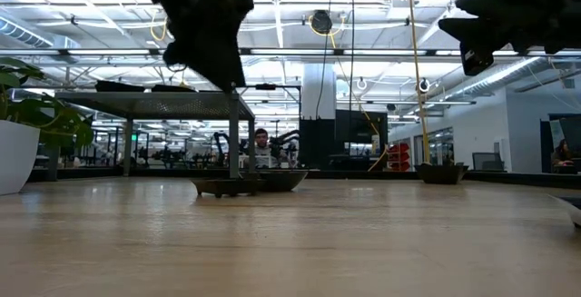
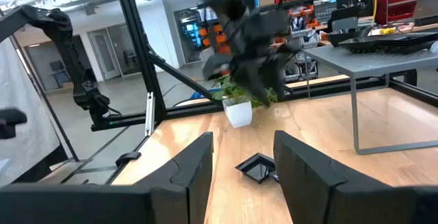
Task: Pick & Place Mini shaped plates
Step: Stack the square plate on top of the square plate on the shelf
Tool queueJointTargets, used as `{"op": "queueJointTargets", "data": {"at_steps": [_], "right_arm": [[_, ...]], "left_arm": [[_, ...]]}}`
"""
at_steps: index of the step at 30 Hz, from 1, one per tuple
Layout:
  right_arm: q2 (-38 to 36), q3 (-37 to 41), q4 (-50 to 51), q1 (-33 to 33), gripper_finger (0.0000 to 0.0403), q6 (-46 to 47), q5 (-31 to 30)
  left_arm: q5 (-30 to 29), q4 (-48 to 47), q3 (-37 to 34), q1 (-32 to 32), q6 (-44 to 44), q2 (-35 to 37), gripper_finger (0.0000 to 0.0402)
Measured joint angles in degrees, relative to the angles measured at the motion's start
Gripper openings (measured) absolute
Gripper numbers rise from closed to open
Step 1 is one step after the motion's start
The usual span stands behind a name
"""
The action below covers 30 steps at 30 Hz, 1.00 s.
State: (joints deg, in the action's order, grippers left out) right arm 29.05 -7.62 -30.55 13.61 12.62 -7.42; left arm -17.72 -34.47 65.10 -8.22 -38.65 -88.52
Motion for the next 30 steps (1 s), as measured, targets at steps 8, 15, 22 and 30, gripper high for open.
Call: {"op": "queueJointTargets", "data": {"at_steps": [8, 15, 22, 30], "right_arm": [[0.25, 0.00, -0.15, 0.00, 0.0141, 0.00, 0.00], [0.51, 0.00, -0.03, 0.01, 0.0141, 0.00, 0.01], [0.49, 0.00, 0.02, 0.00, 0.0141, 0.00, 0.01], [0.47, 0.00, 0.06, 0.00, 0.0141, 0.00, 0.01]], "left_arm": [[3.73, 0.06, 0.00, -4.42, -13.53, -10.02, 0.0154], [-0.39, -0.45, 0.00, -5.32, -12.46, -16.67, 0.0154], [-3.22, 0.02, 0.00, -5.82, -12.95, -18.48, 0.0154], [-4.26, -2.30, 0.00, -5.25, -15.72, -18.54, 0.0154]]}}
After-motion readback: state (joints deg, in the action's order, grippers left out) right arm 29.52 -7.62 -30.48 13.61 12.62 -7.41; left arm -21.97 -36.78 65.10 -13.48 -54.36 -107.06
